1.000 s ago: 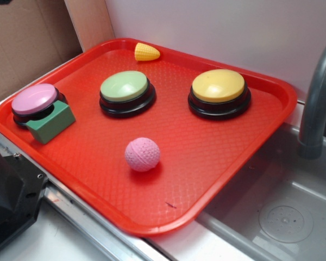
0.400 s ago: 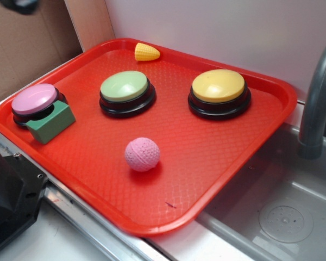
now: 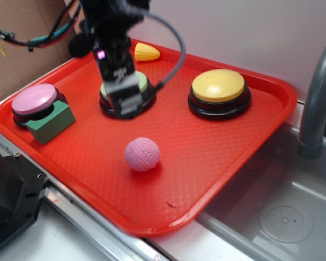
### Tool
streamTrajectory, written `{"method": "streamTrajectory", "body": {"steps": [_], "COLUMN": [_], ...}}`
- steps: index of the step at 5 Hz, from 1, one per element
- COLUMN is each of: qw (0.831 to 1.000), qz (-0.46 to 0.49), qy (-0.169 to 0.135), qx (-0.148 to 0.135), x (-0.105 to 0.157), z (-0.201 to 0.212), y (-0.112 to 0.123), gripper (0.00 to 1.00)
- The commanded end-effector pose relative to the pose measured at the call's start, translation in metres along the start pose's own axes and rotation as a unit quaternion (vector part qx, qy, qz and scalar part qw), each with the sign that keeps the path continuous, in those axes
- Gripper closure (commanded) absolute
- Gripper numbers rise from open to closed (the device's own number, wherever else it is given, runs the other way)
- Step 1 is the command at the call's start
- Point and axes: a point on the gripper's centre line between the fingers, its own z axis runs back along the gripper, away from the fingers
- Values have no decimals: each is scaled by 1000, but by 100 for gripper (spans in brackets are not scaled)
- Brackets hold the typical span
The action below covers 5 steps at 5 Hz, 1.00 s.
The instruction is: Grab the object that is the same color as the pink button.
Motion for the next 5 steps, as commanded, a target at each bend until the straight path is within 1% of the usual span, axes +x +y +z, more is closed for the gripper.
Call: {"method": "streamTrajectory", "body": {"steps": [1, 4, 5], "qw": [997, 997, 996], "qz": [-62, -62, -67], "qy": [-27, -27, -5], "qx": [-31, -31, -52], "x": [-14, -14, -3], "z": [-64, -64, -96], "y": [5, 5, -12], "gripper": [0, 0, 0]}}
